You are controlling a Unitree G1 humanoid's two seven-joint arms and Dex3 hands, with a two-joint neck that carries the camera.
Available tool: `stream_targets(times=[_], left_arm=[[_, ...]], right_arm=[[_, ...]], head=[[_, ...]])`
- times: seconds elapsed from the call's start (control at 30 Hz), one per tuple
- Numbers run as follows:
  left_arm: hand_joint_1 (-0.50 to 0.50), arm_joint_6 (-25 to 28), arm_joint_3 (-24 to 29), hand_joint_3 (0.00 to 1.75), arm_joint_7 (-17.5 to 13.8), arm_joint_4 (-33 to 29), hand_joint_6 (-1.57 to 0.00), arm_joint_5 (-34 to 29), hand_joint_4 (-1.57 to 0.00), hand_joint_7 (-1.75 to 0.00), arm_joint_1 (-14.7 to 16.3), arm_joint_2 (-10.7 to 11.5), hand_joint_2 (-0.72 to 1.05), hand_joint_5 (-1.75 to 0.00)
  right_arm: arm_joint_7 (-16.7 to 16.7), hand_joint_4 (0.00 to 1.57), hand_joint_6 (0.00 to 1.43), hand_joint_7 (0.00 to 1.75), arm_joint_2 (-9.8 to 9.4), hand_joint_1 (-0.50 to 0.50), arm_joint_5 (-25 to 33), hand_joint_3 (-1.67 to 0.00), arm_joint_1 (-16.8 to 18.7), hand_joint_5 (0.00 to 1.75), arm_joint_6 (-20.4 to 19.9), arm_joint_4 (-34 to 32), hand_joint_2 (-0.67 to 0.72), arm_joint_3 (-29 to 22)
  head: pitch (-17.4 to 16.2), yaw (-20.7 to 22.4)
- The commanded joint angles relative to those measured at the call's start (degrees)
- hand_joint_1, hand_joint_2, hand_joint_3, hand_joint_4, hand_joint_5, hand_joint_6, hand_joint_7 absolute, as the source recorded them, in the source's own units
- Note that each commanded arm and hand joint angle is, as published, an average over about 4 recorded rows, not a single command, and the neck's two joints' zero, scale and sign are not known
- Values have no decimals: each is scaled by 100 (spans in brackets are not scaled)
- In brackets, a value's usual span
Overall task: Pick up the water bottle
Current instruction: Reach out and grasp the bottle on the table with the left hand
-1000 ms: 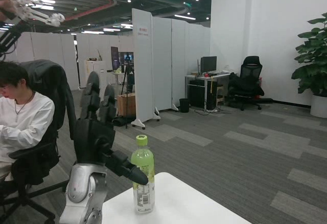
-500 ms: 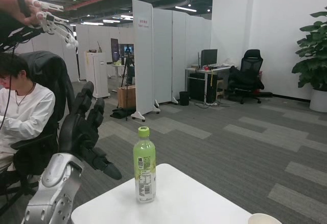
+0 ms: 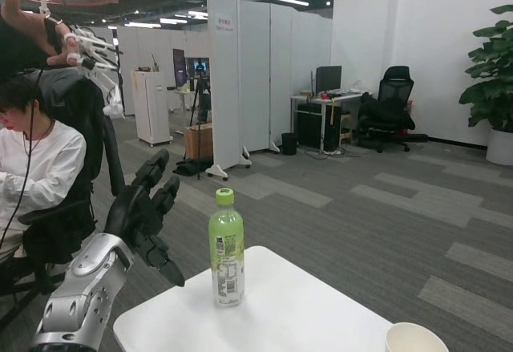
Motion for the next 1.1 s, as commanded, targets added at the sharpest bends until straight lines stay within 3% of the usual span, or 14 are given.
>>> stream_targets(times=[0.03, 0.3, 0.77, 1.1], left_arm=[[-48, 83, -202, 9, -83, 372, 0, 44, 0, 0, -139, 138, -64, 0], [-48, 99, -624, 9, -257, 1246, 0, 58, 0, 0, -469, 204, -64, 0], [-48, -73, -1310, 9, -454, 3132, 0, 106, 0, 0, -1251, 714, -55, 0], [-48, -147, -1861, 9, -483, 3734, 0, 75, 0, 0, -1576, 936, -55, 0]], right_arm=[[-15, 0, 0, 0, -46, -46, 50, 0, 33, 0, -60, -48, 66, -7], [-15, 0, 0, 0, -37, -46, 59, 0, 38, 0, -60, -52, 66, 19], [-15, 0, 0, 0, -37, -46, 77, 0, 90, 0, -60, -105, 66, 19], [-15, 0, 0, 0, -28, -46, 83, 0, 93, 0, -40, -74, 66, 63]], head=[[-1, 0], [-164, -71], [-392, -156], [-572, -146]])
